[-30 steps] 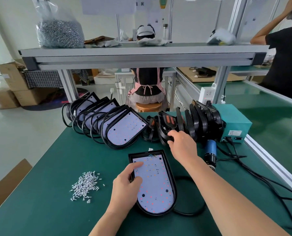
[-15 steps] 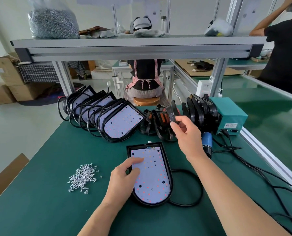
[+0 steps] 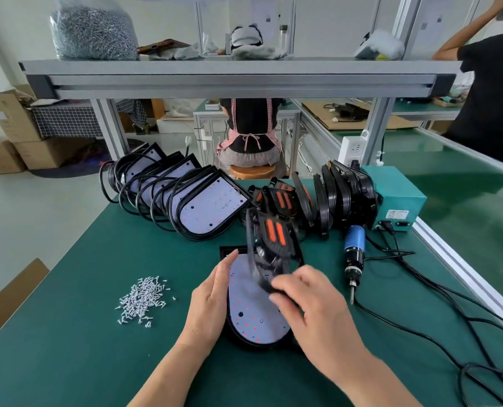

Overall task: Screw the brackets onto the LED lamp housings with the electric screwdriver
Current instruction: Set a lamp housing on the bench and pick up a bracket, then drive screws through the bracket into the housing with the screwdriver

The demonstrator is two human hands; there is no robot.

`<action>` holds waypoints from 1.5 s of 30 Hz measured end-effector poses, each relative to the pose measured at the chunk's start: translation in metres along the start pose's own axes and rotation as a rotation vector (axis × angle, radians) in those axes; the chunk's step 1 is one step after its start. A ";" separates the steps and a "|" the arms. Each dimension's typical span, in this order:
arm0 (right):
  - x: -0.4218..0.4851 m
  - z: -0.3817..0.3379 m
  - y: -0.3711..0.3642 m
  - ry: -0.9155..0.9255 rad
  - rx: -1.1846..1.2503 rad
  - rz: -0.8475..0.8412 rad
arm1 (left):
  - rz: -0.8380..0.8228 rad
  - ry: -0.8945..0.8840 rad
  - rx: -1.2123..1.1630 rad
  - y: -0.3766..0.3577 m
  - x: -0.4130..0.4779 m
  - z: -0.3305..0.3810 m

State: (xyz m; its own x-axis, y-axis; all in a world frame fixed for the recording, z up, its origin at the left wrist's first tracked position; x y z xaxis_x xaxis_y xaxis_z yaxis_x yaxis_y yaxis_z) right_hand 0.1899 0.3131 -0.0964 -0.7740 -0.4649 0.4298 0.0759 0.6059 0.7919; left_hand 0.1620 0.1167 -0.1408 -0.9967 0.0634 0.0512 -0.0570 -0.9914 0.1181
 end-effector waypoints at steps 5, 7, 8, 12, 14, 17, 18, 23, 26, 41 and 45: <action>-0.020 -0.015 -0.007 0.063 -0.180 -0.108 | -0.045 0.009 -0.094 0.000 -0.003 0.001; -0.024 -0.021 -0.009 0.110 -0.214 -0.114 | -0.035 0.010 -0.075 0.000 -0.003 0.001; -0.025 -0.022 -0.010 0.124 -0.214 -0.127 | -0.029 0.012 -0.043 0.000 -0.004 0.001; -0.029 -0.022 -0.017 0.131 -0.147 -0.194 | -0.041 0.020 0.024 0.001 -0.005 0.001; -0.029 -0.017 -0.018 0.121 -0.099 -0.197 | -0.048 -0.002 0.053 0.001 -0.005 0.002; -0.025 -0.010 -0.014 0.041 0.005 -0.071 | -0.070 -0.035 0.068 0.003 -0.005 0.003; -0.022 -0.007 -0.013 -0.001 0.020 -0.028 | -0.081 -0.034 0.056 0.003 -0.005 0.003; -0.008 0.006 -0.022 -0.162 0.119 -0.268 | -0.055 0.007 0.095 0.001 -0.007 0.004; -0.008 0.006 -0.032 -0.170 0.131 -0.383 | -0.049 0.024 0.114 0.001 -0.007 0.004; 0.026 0.098 0.031 -0.701 0.065 0.082 | -0.164 0.050 0.138 0.004 -0.011 0.003; 0.049 0.141 0.040 -0.868 -0.039 -0.090 | -0.185 0.027 0.160 0.002 -0.015 0.008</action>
State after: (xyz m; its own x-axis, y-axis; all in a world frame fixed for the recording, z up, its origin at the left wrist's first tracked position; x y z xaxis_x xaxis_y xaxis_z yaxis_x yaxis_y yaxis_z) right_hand 0.0667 0.4058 -0.1047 -0.9823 0.1557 -0.1043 0.0009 0.5604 0.8282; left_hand 0.1777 0.1142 -0.1333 -0.9715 0.2367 -0.0122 -0.2306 -0.9324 0.2784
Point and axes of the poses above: each hand's wrist, its own x-axis towards the middle knuckle, its own y-axis out of the back of the hand, z = x × y, the point moved 1 cm from there along x, towards the middle knuckle, and after that the axes turned 14 degrees about -z, right-handed, at the moved point
